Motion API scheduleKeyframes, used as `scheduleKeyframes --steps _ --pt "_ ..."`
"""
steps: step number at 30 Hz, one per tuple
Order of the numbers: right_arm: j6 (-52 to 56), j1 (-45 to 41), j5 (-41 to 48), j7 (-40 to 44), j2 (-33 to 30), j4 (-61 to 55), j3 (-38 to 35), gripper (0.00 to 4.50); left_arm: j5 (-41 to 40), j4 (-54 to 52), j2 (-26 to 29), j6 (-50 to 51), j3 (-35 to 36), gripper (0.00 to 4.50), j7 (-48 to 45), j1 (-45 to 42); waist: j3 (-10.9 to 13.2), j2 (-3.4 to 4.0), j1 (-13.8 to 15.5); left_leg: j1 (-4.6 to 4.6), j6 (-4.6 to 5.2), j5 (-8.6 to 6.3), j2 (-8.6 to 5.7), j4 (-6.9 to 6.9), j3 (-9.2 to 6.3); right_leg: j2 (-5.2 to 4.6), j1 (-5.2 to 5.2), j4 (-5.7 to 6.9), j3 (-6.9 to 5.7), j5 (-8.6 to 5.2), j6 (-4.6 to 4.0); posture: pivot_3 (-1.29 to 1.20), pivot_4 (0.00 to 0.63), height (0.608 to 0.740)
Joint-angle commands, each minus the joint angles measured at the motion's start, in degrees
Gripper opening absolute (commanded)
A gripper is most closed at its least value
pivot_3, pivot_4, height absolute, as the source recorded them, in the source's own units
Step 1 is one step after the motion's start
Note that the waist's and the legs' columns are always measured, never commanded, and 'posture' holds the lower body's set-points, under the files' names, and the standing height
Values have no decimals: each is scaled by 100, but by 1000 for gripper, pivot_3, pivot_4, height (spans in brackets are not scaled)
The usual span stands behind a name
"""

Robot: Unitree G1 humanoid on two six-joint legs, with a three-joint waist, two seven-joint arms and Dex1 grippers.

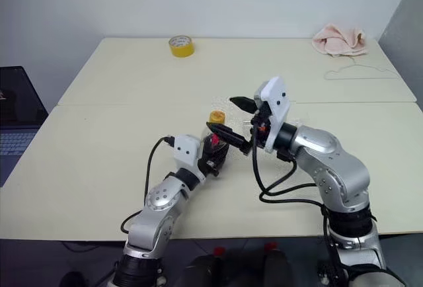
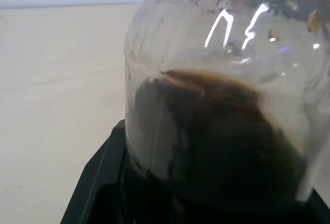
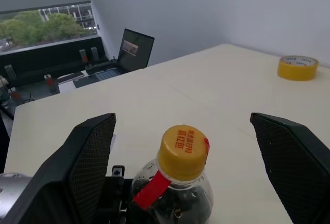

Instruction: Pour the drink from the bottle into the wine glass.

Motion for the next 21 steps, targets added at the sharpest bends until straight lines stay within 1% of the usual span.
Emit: scheduleKeyframes --steps 1,5,13,16,19,21 --pt "208 -222 79 -306 157 -44 -29 4460 -2 -251 -30 -331 -20 2335 -9 -68 0 0 -2 -1 0 0 0 0 1 0 -1 0 1 0 0 0 150 740" --pt "412 -326 34 -608 405 77 65 4460 -139 -181 -160 -828 -42 2335 -99 69 0 1 -2 0 0 0 0 1 0 -1 0 0 0 0 0 0 150 740" --pt "559 -442 -15 -961 662 205 44 4460 -101 -82 -192 -1024 -66 2335 -115 69 -1 1 -5 0 0 0 0 1 1 0 -1 1 2 0 0 0 150 740" --pt "551 -521 -16 -1068 711 295 -10 4500 -141 -65 -200 -1069 -78 1953 -165 70 -1 2 -7 0 0 0 0 1 1 0 -1 1 1 0 0 0 150 740" --pt "526 -554 14 -1080 738 318 -32 4500 -132 -40 -210 -1112 -82 1480 -181 62 -1 2 -9 0 0 0 -1 1 1 -1 -1 2 1 0 0 0 150 740" --pt "531 -573 52 -1103 775 333 -62 4500 -133 -35 -210 -1127 -88 1280 -181 62 -1 2 -9 0 0 0 0 1 1 0 -1 2 1 0 0 0 150 740"
